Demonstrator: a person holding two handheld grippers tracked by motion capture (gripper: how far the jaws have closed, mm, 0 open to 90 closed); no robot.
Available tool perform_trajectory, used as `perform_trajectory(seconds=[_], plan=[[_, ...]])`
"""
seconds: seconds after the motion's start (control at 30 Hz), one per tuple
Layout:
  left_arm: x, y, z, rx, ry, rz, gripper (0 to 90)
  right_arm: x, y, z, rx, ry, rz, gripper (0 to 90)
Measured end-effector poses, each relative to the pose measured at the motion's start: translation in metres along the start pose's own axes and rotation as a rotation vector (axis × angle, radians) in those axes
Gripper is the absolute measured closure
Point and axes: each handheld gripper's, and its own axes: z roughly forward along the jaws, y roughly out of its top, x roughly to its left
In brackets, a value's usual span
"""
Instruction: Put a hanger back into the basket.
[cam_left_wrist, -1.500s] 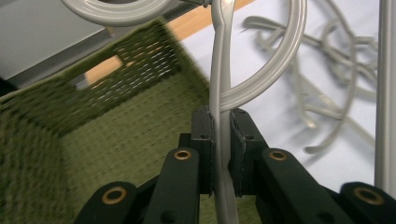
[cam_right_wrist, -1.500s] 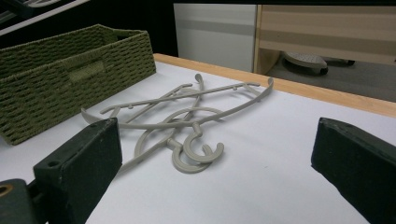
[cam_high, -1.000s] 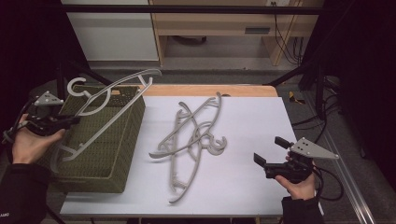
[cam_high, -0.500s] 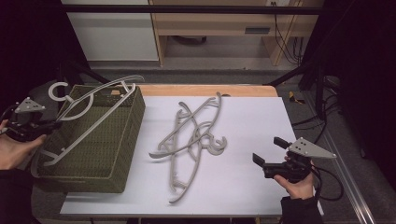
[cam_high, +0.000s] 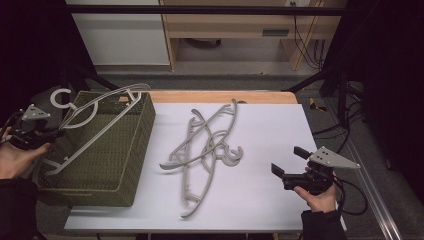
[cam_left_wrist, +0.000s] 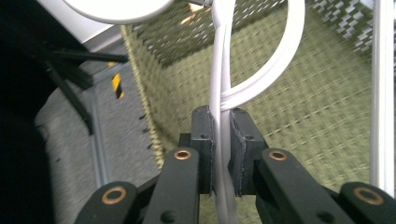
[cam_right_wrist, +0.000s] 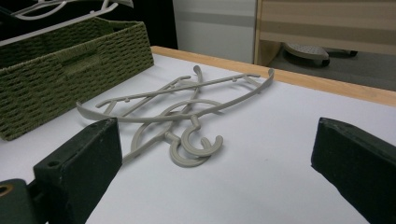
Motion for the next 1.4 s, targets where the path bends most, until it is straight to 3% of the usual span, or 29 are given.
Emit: perform_trajectory(seconds=[0.2, 0.53, 0.77, 1.17, 1.27, 1.4], plan=[[-0.002, -0.011, 0.013, 0.042, 0.012, -0.001, 81.6, 0.0, 0.0, 0.001, 0.005, 0.001, -0.005, 2.1], [-0.003, -0.021, 0.018, 0.033, 0.009, -0.019, 81.6, 0.0, 0.0, 0.002, 0.006, 0.001, -0.002, 2.2], [-0.005, -0.022, 0.02, 0.042, 0.052, -0.01, 81.6, 0.001, 0.0, 0.001, 0.005, 0.006, -0.005, 2.2], [-0.017, -0.024, 0.042, 0.097, 0.025, -0.031, 81.4, 0.001, 0.0, 0.001, 0.004, 0.008, -0.005, 2.2], [-0.02, -0.025, 0.048, 0.138, 0.02, -0.023, 81.3, 0.001, 0.0, 0.001, 0.004, 0.006, -0.006, 2.2], [-0.023, -0.025, 0.052, 0.153, -0.021, -0.039, 79.7, 0.002, 0.001, 0.0, -0.001, 0.008, -0.006, 2.2]])
